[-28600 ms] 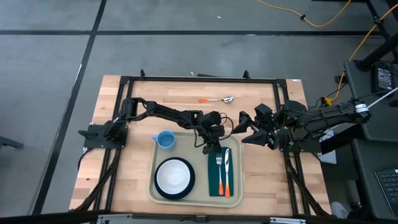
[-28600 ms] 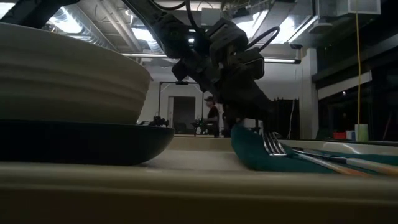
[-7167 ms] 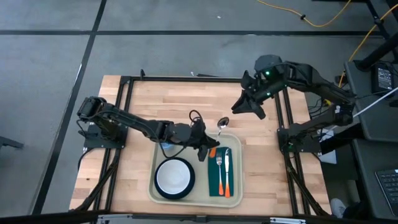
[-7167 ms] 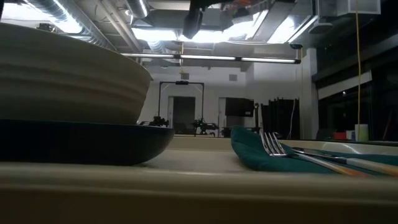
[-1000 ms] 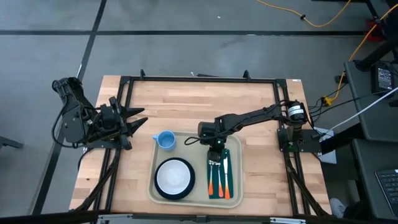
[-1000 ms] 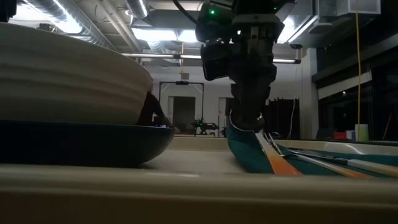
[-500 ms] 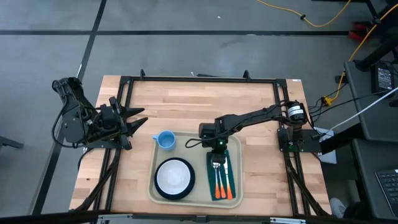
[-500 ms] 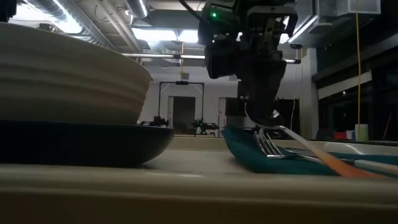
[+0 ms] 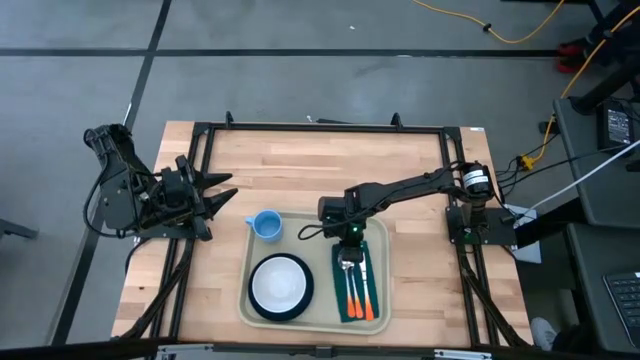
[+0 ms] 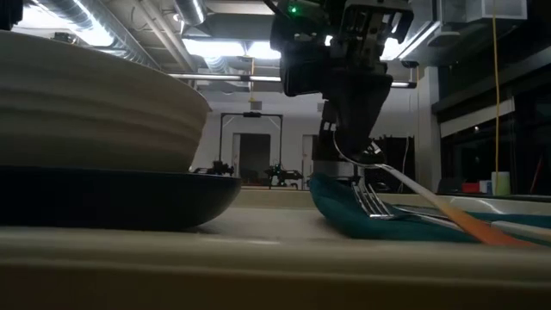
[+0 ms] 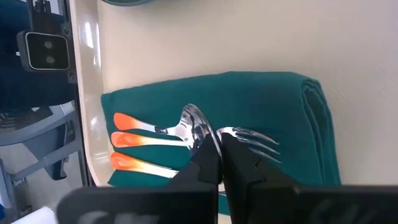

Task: Set up tray
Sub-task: Put the orange spoon on top of the napkin to the left of the orange fork

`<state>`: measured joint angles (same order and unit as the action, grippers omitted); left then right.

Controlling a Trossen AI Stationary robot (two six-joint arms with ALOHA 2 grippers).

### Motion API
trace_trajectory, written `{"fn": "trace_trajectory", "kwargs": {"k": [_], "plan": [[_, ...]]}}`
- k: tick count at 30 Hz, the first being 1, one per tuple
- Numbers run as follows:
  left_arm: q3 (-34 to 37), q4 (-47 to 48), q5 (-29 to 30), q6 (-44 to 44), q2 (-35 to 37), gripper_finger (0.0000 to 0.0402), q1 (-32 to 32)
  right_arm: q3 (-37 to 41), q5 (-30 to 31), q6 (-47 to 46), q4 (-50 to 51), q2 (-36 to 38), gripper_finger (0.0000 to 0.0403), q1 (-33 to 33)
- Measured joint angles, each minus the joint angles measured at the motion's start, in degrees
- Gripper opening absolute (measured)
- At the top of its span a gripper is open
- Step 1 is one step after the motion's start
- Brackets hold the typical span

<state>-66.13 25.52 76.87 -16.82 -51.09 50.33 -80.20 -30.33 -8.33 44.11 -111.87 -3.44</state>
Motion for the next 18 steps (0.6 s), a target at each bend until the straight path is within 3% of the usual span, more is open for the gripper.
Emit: {"fn": "trace_trajectory", "kwargs": {"k": [18], "plan": [[0.0,0.0,0.0,-0.6,0.0,0.0169,0.0,-0.1,0.7,-0.2,-2.3,-1.3,0.0007,0.0]]}}
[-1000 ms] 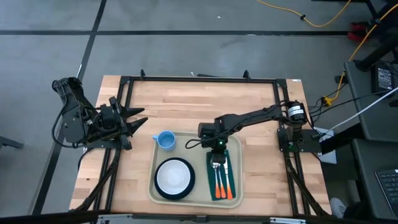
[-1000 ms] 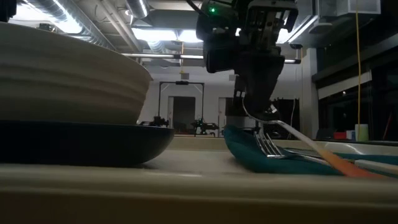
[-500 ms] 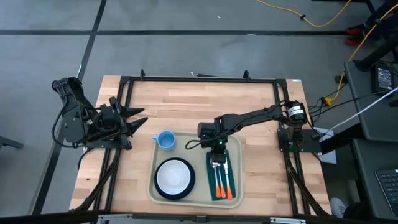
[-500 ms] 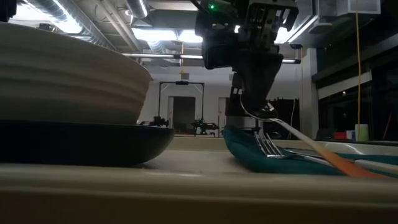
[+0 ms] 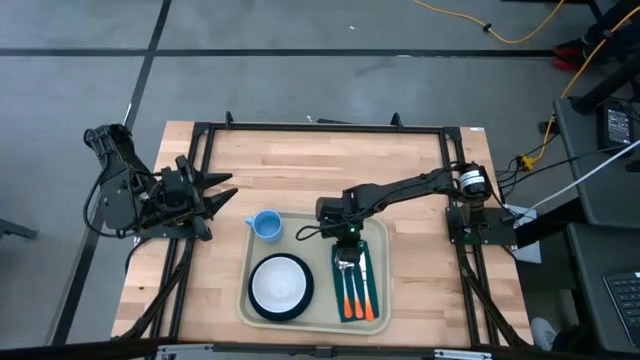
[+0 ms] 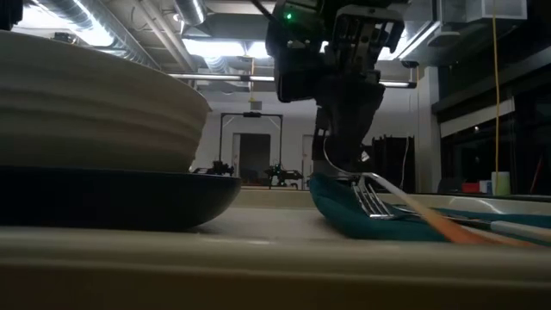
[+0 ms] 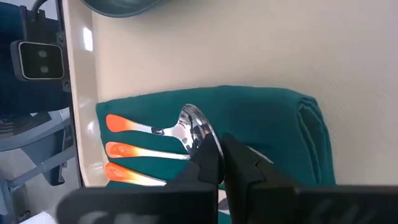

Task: Set up tray
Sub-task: Put the orange spoon on top of the napkin to the left of the orange fork

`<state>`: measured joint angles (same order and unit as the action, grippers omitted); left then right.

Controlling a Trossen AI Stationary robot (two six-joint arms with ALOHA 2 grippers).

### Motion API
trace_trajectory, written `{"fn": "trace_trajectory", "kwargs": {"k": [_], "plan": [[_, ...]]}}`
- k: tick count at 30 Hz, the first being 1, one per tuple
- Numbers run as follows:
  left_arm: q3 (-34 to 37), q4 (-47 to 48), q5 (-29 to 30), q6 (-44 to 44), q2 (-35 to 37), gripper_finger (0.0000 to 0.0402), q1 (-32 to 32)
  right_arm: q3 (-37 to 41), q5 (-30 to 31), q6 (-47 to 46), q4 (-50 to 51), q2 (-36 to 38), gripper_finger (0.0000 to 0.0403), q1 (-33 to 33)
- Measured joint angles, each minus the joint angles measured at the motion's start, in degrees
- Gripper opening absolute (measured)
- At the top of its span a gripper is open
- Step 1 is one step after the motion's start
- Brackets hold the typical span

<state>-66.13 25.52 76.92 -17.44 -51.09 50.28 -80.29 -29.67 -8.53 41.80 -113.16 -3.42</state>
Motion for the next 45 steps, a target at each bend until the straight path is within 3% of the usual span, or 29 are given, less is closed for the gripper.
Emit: {"fn": "trace_trajectory", "kwargs": {"k": [22,35,45], "plan": [[0.0,-0.3,0.0,0.0,0.0,0.0169,0.0,0.0,0.2,0.9,-0.2,-1.3,0.0017,0.0],[0.0,-0.3,0.0,0.1,0.0,0.0169,0.0,0.1,2.7,1.3,-0.2,-1.4,0.0074,0.0],[0.0,-0.3,0.0,0.2,0.0,0.0169,0.0,0.1,1.9,1.3,-0.2,-1.4,0.0075,0.0]]}}
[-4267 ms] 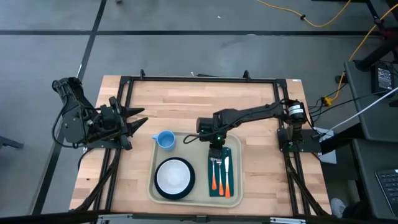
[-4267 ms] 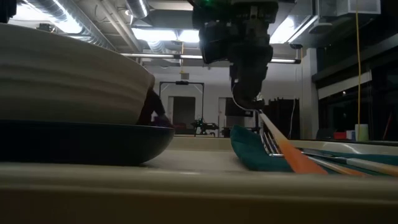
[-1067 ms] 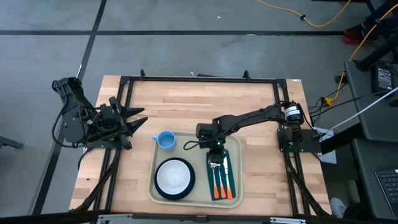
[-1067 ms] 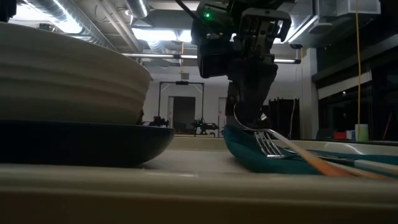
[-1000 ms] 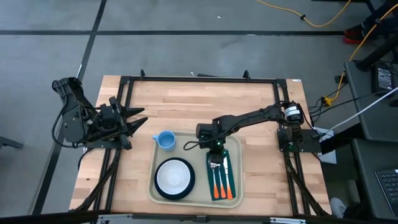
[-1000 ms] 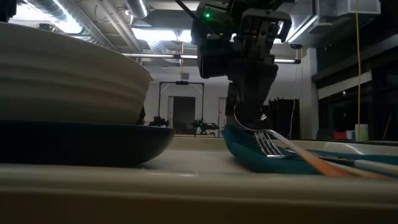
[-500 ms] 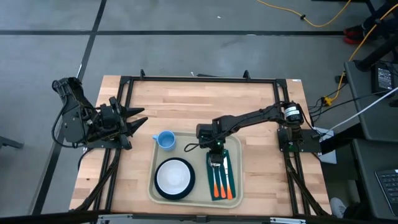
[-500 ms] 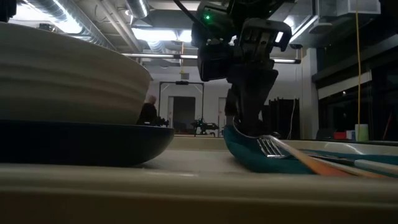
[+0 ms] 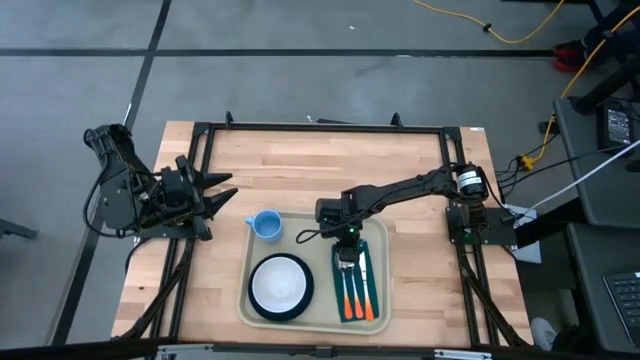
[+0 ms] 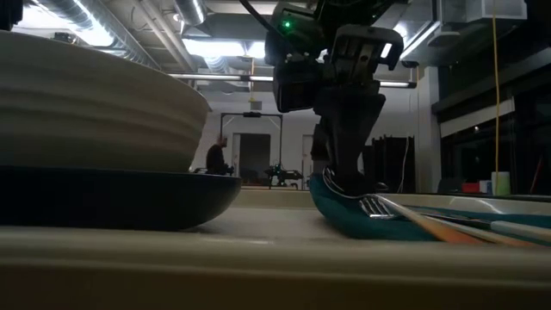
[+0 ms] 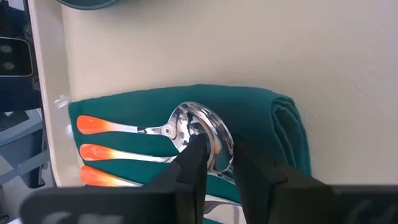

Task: Set up tray
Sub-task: Put the orange spoon on top of the napkin to the left of the orange fork

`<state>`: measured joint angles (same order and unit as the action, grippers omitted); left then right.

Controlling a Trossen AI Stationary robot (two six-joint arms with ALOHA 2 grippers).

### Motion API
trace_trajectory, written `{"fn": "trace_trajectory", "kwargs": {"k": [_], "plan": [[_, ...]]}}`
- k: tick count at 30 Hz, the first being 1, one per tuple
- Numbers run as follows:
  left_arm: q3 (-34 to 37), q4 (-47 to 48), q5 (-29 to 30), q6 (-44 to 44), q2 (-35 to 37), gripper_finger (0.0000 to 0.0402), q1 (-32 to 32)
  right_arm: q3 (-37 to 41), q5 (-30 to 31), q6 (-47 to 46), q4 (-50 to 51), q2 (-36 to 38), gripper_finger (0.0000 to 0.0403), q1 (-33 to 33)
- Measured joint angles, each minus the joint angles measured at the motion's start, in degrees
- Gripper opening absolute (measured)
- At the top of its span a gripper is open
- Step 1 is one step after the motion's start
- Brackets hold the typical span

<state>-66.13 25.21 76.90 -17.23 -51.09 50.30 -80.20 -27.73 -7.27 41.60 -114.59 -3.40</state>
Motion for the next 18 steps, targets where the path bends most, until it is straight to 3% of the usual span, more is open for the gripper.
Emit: {"fn": "trace_trajectory", "kwargs": {"k": [18], "plan": [[0.0,0.0,0.0,0.0,0.0,0.0169,0.0,0.0,-0.3,0.0,-0.3,0.0,0.0075,0.7]]}}
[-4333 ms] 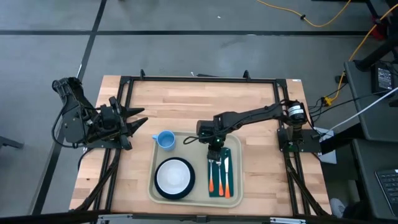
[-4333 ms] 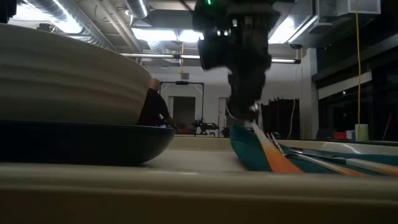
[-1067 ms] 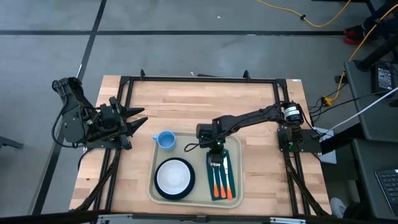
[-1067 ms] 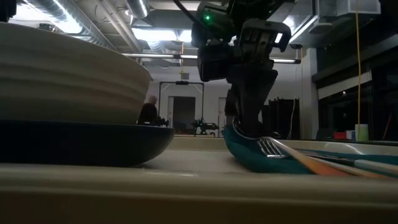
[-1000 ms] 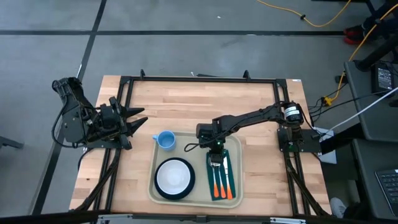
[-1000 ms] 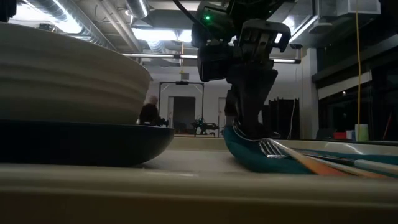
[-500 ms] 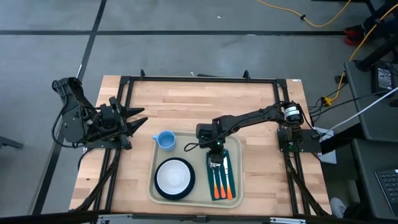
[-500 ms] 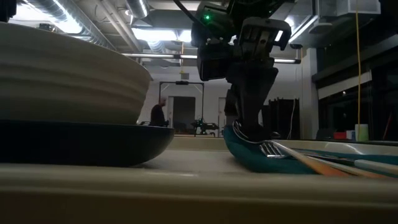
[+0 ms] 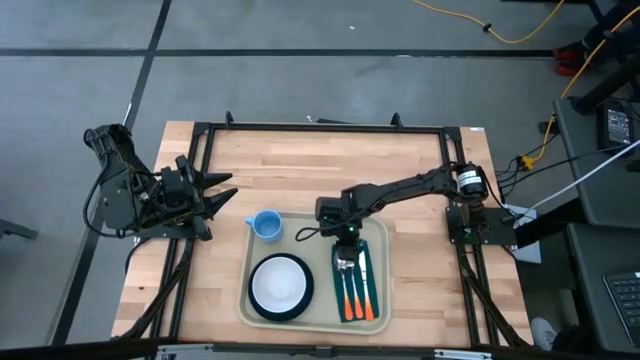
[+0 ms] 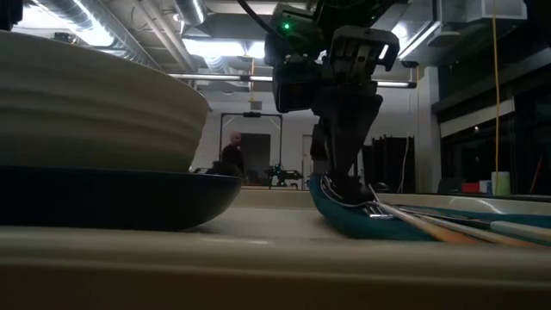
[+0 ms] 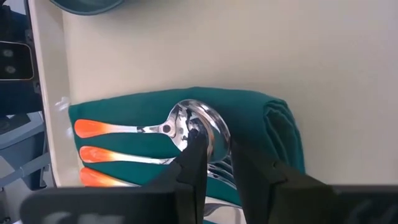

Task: Set up tray
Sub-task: Put the orange spoon on top of the napkin to the left of the orange fork, then return to Home Position

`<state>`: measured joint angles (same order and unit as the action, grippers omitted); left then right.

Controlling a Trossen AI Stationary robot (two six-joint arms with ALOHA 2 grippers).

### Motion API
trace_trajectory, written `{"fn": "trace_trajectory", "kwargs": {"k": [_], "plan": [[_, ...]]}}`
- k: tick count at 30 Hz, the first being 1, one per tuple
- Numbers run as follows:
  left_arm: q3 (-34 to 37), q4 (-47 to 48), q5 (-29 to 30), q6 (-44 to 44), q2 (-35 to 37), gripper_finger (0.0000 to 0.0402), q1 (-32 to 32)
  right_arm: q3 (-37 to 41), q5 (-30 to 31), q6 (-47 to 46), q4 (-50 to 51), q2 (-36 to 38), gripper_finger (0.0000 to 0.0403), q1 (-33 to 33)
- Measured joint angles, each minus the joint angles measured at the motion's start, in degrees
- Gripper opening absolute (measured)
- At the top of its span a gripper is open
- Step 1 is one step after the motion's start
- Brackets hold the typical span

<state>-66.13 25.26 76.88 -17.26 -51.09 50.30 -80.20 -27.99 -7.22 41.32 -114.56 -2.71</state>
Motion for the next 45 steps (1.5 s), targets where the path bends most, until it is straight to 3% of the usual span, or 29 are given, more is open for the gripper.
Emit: {"fn": "trace_trajectory", "kwargs": {"k": [19,32,38,42,45], "plan": [[0.0,0.3,0.0,0.0,0.0,0.0169,0.0,0.0,-0.2,0.1,1.3,0.0,0.0075,0.8],[0.0,0.3,0.0,0.0,0.0,0.0169,0.0,-0.8,0.1,1.6,1.1,0.1,0.0075,6.1],[0.0,0.3,0.6,0.0,0.1,0.0169,0.0,-10.8,2.6,2.9,1.0,0.7,0.0067,9.6],[0.0,0.3,1.5,0.0,0.8,0.0162,0.0,-20.4,6.0,5.2,0.9,3.7,0.0023,9.6],[0.0,0.5,2.6,0.8,1.1,0.0132,0.0,-26.6,8.2,6.5,0.2,6.6,0.0009,9.3]]}}
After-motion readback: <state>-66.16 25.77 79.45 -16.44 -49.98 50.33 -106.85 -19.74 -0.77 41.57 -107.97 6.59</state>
